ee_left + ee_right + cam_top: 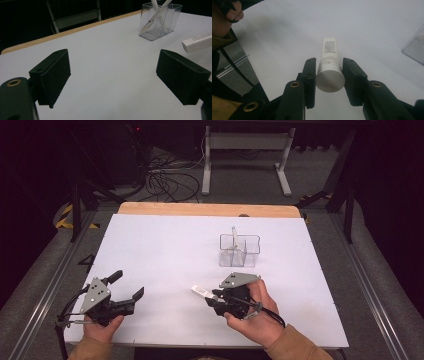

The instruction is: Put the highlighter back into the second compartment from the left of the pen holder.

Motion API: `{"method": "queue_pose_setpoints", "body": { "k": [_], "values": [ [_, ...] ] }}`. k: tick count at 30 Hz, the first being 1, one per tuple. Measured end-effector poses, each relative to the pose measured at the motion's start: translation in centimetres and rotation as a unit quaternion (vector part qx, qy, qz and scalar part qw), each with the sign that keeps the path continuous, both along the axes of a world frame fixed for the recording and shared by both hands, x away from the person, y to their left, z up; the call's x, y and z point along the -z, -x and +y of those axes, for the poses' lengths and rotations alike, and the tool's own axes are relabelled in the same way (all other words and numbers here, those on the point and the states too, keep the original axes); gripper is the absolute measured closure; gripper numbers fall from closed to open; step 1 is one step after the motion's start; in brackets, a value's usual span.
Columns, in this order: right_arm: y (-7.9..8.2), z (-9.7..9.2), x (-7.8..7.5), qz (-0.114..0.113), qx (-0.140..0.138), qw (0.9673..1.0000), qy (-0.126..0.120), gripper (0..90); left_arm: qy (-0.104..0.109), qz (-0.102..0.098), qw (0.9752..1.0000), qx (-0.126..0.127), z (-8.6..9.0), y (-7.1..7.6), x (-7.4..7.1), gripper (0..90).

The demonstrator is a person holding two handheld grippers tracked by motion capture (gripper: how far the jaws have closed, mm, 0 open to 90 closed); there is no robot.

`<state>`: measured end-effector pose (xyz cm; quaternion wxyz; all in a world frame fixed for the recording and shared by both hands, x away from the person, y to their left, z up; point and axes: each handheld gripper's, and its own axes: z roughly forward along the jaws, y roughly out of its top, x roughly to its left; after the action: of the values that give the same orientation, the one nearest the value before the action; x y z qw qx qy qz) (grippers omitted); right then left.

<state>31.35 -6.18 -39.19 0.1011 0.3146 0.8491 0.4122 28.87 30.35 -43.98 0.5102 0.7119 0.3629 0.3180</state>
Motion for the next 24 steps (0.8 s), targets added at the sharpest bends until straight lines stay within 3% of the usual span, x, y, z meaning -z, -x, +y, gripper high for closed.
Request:
{"method": "queue_pose_setpoints", "body": {
  "k": [12, 24],
  "values": [
    [-0.3, -0.3, -0.8, -0.003, -0.004, 1.0000, -0.004, 65.6, 0.000, -0.001, 1.0000, 0.000, 0.0, 0.0, 0.0, 13.1],
    [-1.5, -2.1, -3.6, -0.003, 0.001, 0.9998, -0.021, 65.6, 0.000, 0.000, 1.0000, 0.000, 0.0, 0.0, 0.0, 13.1]
  ]
}}
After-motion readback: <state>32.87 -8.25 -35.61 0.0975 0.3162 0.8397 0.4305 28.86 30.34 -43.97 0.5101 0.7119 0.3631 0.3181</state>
